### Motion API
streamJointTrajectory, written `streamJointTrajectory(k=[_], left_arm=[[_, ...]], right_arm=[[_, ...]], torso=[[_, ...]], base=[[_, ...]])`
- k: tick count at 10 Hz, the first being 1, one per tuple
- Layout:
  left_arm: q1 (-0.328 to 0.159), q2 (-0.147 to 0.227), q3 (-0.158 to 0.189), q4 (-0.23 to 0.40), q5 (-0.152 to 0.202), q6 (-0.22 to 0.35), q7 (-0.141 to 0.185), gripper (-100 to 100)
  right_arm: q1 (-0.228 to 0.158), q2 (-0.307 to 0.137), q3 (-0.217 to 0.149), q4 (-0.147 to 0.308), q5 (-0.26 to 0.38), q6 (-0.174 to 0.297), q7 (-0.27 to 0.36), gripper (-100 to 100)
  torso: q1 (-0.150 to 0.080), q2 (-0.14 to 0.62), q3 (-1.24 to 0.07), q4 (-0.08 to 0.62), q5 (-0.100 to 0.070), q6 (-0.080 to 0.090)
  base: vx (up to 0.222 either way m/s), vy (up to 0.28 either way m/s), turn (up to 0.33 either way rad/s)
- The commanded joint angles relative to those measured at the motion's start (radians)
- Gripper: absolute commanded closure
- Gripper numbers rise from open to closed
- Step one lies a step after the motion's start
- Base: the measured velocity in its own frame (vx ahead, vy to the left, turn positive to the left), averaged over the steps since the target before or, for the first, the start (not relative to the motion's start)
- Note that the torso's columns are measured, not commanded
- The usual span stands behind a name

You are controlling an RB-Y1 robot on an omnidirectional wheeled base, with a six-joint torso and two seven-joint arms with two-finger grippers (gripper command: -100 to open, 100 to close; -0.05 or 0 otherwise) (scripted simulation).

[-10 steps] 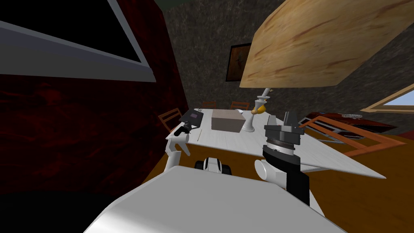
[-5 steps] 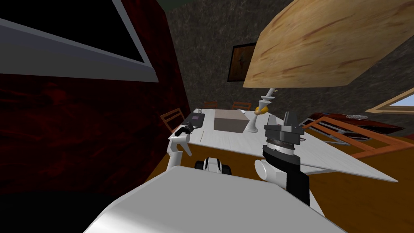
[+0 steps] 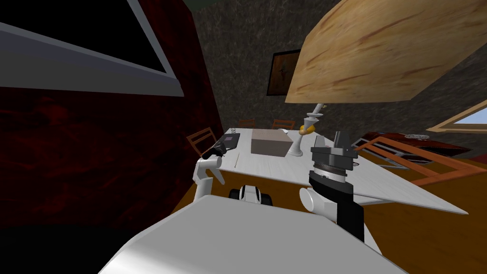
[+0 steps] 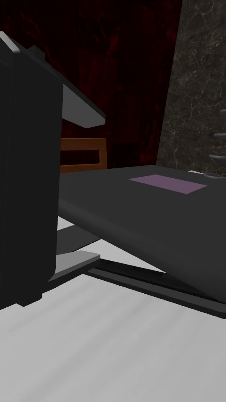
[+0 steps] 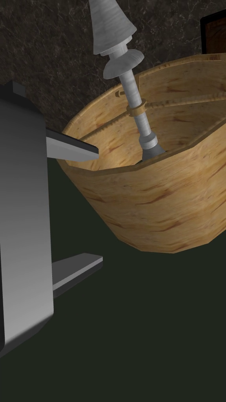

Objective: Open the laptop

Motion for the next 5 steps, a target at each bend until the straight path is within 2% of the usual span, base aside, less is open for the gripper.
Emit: streamJointTrajectory(k=[1,3,4,5], left_arm=[[0.010,0.001,0.000,-0.074,-0.002,0.065,0.004,-100],[0.015,0.002,0.001,-0.125,-0.004,0.112,0.007,-100],[0.010,-0.002,-0.001,-0.106,-0.008,0.095,0.006,-100],[0.010,-0.002,-0.002,-0.109,-0.008,0.100,0.007,0]], right_arm=[[0.000,0.000,0.000,0.000,0.000,0.000,0.000,0],[0.000,0.000,0.000,0.000,0.000,0.000,0.000,0],[0.000,0.000,0.000,0.000,0.000,0.000,0.000,0],[0.000,0.000,0.000,0.000,0.000,0.000,0.000,0]], torso=[[0.000,0.000,0.000,0.000,0.000,0.000],[0.000,-0.001,-0.001,-0.001,0.000,0.000],[0.000,-0.001,-0.001,-0.001,0.000,0.000],[0.000,0.000,0.000,0.000,0.000,0.000]], base=[[0.022,0.003,-0.021],[0.024,0.001,-0.024],[0.010,0.002,-0.005],[0.000,0.000,0.000]])
